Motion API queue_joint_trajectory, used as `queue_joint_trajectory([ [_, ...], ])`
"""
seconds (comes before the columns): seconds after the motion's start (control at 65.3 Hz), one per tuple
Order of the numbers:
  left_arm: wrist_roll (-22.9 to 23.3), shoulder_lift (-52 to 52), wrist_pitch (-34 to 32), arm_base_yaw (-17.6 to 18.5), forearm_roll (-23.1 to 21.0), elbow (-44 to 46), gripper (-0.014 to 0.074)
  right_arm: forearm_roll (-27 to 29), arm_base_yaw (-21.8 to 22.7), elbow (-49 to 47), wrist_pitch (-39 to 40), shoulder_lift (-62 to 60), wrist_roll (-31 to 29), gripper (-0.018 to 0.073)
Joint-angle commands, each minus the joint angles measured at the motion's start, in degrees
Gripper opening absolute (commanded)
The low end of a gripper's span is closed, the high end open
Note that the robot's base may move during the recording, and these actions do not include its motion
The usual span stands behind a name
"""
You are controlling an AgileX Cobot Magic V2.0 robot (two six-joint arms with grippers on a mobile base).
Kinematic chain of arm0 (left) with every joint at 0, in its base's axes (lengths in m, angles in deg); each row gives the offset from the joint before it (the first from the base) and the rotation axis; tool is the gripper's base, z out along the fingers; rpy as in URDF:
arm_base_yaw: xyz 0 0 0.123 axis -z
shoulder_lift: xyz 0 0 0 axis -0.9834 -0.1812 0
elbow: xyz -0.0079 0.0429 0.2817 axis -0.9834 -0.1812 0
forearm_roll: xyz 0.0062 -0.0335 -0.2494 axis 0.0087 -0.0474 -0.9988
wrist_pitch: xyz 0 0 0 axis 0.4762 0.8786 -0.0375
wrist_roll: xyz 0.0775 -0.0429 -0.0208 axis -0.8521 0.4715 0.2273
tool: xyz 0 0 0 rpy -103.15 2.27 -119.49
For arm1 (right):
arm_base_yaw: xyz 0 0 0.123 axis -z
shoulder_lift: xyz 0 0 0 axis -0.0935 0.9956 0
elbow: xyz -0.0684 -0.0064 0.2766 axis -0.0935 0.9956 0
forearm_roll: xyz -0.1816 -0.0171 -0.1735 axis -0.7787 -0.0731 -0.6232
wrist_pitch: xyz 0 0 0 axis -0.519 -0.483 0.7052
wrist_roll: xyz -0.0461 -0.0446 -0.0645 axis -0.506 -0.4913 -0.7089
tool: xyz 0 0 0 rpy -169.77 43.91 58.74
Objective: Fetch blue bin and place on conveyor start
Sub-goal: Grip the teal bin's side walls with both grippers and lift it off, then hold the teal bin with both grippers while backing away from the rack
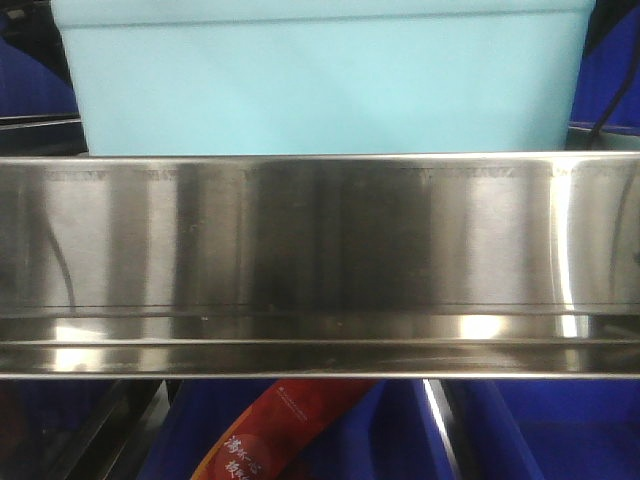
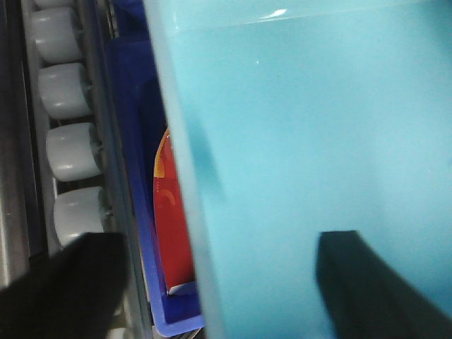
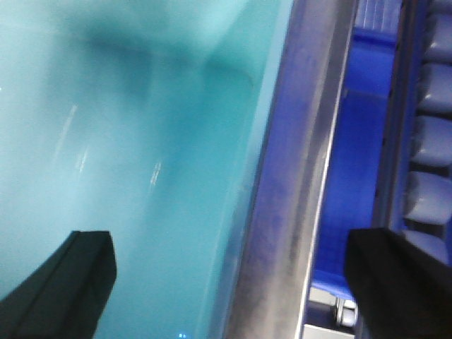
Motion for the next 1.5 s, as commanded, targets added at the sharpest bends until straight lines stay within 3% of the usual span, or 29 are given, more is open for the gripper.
queue_joint_trajectory([
  [0.0, 0.5, 0.4, 0.0, -0.3, -0.6, 0.5, 0.0284, -0.2, 0.0, -0.7, 0.3, 0.6, 0.0, 0.0403],
  [0.184, 0.5, 0.4, 0.0, -0.3, -0.6, 0.5, -0.0109, -0.2, 0.0, -0.7, 0.3, 0.7, 0.0, -0.0010],
  [0.26, 0.5, 0.4, -0.1, -0.3, -0.6, 0.5, -0.0111, -0.3, 0.0, -0.7, 0.3, 0.7, 0.0, -0.0164],
  [0.566, 0.5, 2.9, 1.9, -0.2, -0.7, 0.5, -0.0111, -0.6, 0.0, -0.7, -1.3, -2.8, 0.0, -0.0152],
  [1.087, 0.5, 20.8, 3.1, -0.2, -1.0, 0.5, -0.0111, -0.5, -2.2, -0.7, -2.9, -19.8, 0.0, -0.0152],
  [1.485, 0.5, 21.7, 2.9, -0.2, -0.8, 0.5, -0.0111, -0.5, -2.2, -0.7, -2.2, -20.5, 0.0, -0.0152],
])
